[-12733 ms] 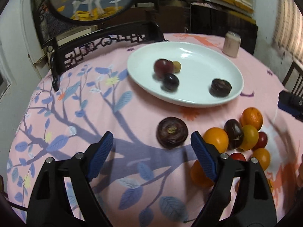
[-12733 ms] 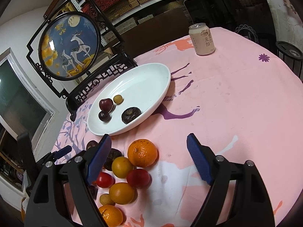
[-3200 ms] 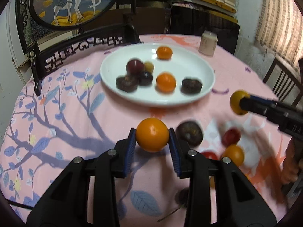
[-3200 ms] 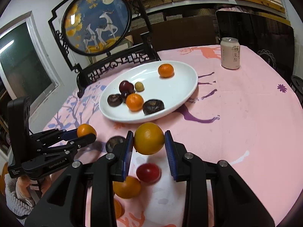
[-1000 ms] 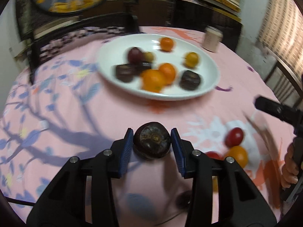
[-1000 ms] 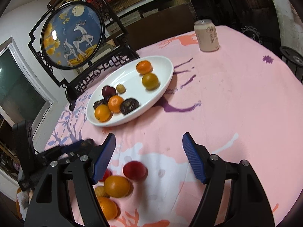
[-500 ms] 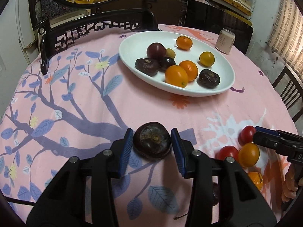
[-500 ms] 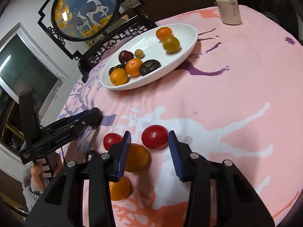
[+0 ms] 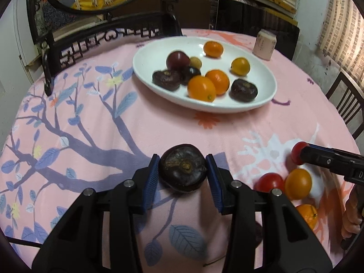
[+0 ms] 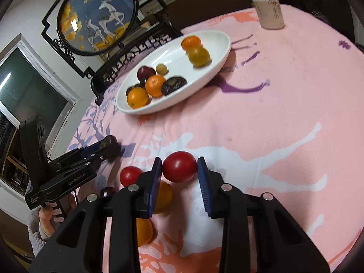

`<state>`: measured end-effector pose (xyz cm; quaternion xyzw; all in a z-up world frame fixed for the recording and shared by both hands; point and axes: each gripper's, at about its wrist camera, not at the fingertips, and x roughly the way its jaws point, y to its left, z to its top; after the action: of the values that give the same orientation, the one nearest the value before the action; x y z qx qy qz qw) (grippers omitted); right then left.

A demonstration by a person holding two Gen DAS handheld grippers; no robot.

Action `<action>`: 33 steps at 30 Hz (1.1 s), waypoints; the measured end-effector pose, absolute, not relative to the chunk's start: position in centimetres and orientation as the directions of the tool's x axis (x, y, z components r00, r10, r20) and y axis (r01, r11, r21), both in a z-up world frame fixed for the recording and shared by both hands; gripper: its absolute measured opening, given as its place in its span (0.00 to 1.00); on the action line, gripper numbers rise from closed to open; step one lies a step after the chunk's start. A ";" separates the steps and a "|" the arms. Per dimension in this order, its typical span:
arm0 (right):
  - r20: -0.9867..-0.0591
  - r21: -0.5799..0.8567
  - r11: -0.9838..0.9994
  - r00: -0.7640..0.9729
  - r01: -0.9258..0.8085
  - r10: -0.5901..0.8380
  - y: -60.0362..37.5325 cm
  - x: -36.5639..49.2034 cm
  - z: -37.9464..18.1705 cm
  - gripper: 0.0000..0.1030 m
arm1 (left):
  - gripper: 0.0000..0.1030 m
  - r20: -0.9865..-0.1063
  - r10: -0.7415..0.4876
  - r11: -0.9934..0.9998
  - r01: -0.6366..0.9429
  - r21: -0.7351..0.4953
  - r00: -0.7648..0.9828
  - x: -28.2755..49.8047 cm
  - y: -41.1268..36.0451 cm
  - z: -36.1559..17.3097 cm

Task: Organize fruits
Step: 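Lower both held fruits onto the white plate and release them, then grasp the dark cherry with the left tool while the right tool grasps a mandarin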

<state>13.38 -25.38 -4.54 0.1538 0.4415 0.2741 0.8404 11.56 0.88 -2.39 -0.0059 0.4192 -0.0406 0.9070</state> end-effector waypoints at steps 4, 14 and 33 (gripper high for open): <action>-0.618 0.507 0.804 0.518 -0.311 0.591 -26.4 13.7 -3.1 0.32 | 0.41 -0.722 -0.109 0.994 0.075 -0.080 0.683 11.3 1.0 -0.5; -0.571 0.527 0.790 0.557 -0.314 0.603 -21.7 21.2 -0.4 0.38 | 0.66 -0.672 -0.086 0.996 0.061 -0.061 0.736 17.4 -1.7 3.2; -0.581 0.508 0.812 0.581 -0.288 0.570 -26.2 14.8 -2.2 0.65 | 0.82 -0.688 -0.058 0.997 0.009 -0.074 0.724 13.2 1.3 1.0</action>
<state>14.78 -26.17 -2.17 0.1825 0.3855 0.2465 0.8703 13.20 1.30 0.97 -0.0324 0.3713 -0.0180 0.9278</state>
